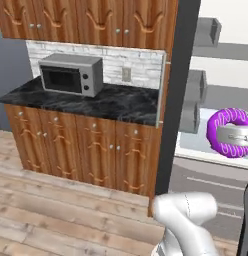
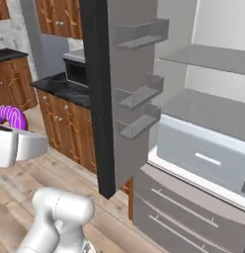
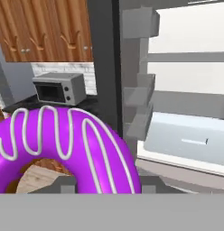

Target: Take the donuts from the fridge and place them on the empty tray on the dining counter.

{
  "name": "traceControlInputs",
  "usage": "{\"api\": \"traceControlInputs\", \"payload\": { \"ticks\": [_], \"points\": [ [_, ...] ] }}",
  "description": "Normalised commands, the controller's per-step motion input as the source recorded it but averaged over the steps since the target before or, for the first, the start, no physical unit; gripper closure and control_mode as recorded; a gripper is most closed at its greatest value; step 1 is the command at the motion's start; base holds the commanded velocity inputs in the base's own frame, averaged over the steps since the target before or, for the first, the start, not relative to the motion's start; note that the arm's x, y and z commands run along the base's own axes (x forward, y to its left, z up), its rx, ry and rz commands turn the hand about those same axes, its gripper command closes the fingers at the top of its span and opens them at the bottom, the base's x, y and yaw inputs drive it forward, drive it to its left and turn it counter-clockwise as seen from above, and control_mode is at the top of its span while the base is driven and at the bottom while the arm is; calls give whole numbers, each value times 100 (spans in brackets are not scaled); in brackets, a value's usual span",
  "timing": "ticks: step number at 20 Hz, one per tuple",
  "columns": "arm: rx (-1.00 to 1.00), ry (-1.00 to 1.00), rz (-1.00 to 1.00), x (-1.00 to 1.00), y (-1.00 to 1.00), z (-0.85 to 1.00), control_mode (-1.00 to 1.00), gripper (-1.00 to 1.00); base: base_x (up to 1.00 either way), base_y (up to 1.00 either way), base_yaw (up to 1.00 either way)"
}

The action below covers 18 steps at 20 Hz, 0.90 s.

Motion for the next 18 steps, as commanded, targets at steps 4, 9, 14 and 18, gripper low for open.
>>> {"api": "traceControlInputs", "payload": {
  "ticks": [4, 9, 14, 18],
  "points": [
    [0, 0, 0, 0, 0, 0, 100, 100, 0, 0, 100],
    [0, 0, 0, 0, 0, 0, 100, 100, 0, 0, 100],
    [0, 0, 0, 0, 0, 0, 100, 100, 0, 0, 100],
    [0, 0, 0, 0, 0, 0, 100, 100, 0, 4, 100]
  ]
}}
